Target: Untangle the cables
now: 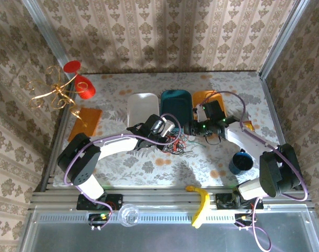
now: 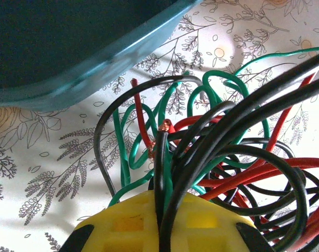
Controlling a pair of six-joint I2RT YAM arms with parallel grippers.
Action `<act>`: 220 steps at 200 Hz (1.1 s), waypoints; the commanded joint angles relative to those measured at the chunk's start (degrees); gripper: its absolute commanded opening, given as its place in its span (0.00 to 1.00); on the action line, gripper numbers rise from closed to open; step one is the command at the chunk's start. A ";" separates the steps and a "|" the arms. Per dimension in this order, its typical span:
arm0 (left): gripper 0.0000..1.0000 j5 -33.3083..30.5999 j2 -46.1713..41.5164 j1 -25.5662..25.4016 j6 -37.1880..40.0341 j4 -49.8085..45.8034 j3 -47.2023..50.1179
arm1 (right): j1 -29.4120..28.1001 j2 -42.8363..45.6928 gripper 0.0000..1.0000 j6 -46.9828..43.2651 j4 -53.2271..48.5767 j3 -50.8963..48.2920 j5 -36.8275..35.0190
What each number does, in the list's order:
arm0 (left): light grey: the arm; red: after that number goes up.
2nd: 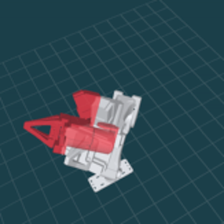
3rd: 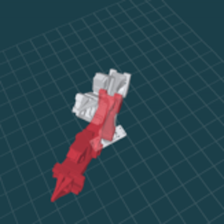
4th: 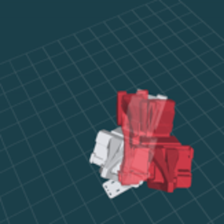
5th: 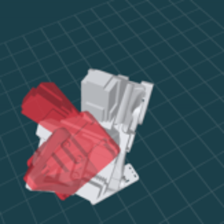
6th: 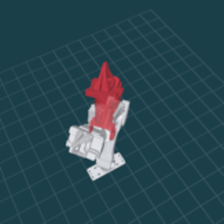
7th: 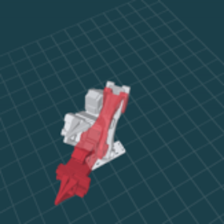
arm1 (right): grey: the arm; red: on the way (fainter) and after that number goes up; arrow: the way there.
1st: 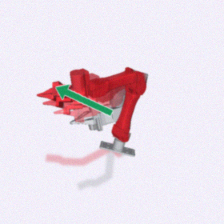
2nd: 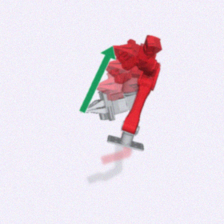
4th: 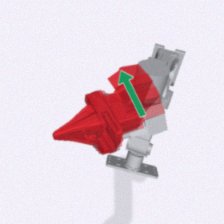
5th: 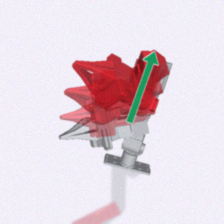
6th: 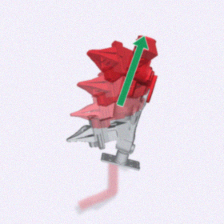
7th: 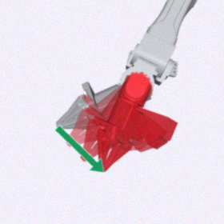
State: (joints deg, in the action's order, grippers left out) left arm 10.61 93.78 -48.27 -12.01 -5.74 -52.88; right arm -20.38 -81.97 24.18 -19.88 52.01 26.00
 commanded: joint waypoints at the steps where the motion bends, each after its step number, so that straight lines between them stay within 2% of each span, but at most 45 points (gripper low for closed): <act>1: 0.00 1.39 -0.61 0.34 0.06 1.15 0.66 | 0.25 1.82 0.39 -1.54 -0.81 -2.09 5.62; 40: 0.00 2.09 -0.74 0.37 0.15 1.30 1.54 | 0.23 3.76 0.39 -2.52 -0.32 -4.89 5.29; 105: 0.00 2.40 -0.61 0.37 0.01 1.56 1.48 | 0.25 -1.62 0.38 -2.12 2.69 -4.19 6.93; 158: 0.00 2.31 -0.35 0.37 -0.12 1.33 1.34 | 0.25 -2.33 0.44 -2.45 2.74 -4.86 9.18; 190: 0.00 2.27 -0.17 0.38 -0.03 1.25 1.34 | -0.07 -2.27 0.44 -3.56 1.82 -5.07 11.18; 204: 0.00 2.31 -0.09 0.35 -0.03 1.25 1.29 | -0.35 -2.78 0.37 -3.90 2.19 -4.82 12.56; 220: 0.00 2.48 -0.05 0.38 -0.03 1.26 1.34 | -0.70 -4.09 0.08 -4.08 2.06 -3.82 13.33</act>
State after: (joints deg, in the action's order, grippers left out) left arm 11.84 93.78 -48.27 -12.01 -5.50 -51.64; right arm -20.51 -83.99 21.26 -16.82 47.51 35.68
